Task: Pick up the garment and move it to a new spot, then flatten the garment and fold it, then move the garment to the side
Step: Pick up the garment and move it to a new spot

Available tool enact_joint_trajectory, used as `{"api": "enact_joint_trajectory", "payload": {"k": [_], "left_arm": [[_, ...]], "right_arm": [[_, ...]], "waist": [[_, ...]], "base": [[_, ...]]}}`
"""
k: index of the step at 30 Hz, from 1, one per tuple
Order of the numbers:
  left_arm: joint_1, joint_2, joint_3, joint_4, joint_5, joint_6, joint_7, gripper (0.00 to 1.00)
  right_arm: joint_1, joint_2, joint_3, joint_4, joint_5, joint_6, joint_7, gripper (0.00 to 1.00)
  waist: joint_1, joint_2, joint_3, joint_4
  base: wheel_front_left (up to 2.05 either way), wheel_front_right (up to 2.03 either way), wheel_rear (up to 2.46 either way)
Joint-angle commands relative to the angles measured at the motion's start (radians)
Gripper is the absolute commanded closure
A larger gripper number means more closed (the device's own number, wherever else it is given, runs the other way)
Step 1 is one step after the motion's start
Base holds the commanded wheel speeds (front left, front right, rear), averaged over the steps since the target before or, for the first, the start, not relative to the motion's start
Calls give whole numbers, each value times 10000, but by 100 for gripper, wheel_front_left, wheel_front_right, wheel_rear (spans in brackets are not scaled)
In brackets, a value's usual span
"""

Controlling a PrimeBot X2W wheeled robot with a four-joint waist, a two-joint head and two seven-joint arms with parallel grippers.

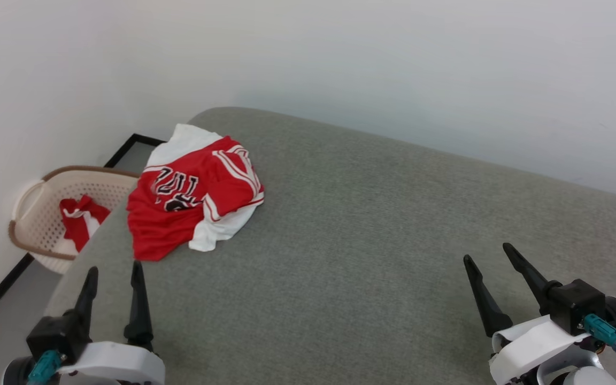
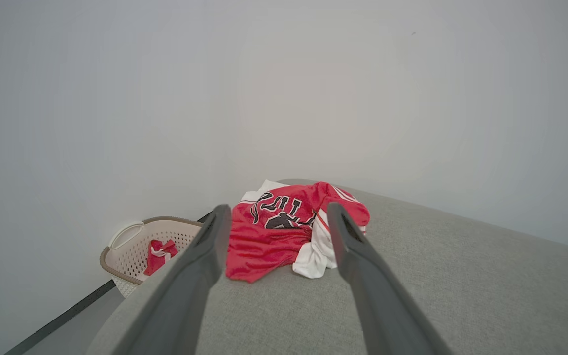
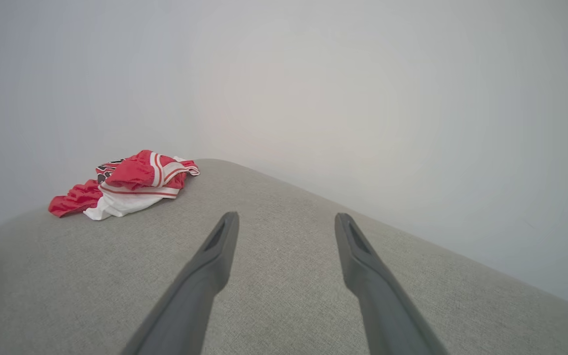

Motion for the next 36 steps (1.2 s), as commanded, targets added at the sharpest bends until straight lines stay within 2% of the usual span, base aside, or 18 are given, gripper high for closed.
{"api": "enact_joint_trajectory", "payload": {"k": [1,7,14,24,30,36], "left_arm": [[35,-17,-31,-86,-86,67,47,0],[-484,195,-106,-45,-314,-196,474,0],[-2084,889,-14,881,-908,-590,1195,0],[-4923,2147,-285,3595,-2002,-928,1985,0],[-6301,2665,-812,5203,-2863,-953,2457,0],[-7564,3134,-1299,7066,-3623,-956,3495,0]], "right_arm": [[-144,-46,58,4,76,-14,-51,0],[-254,-157,160,-142,80,-14,66,0],[-790,-490,335,-507,-7,-14,368,0],[-1420,-922,369,-1045,-68,-14,654,0],[-1728,-1105,400,-1457,-122,-14,761,0],[-2053,-1296,390,-2022,-164,-14,1040,0]], "waist": [[0,0,30,121],[0,0,320,62],[0,0,1356,-597],[0,0,2880,-1580],[0,0,3592,-1944],[0,0,4267,-2186]], "base": [[0,0,0],[0,0,0],[0,0,0],[0,0,0],[0,0,0],[0,0,0]]}}
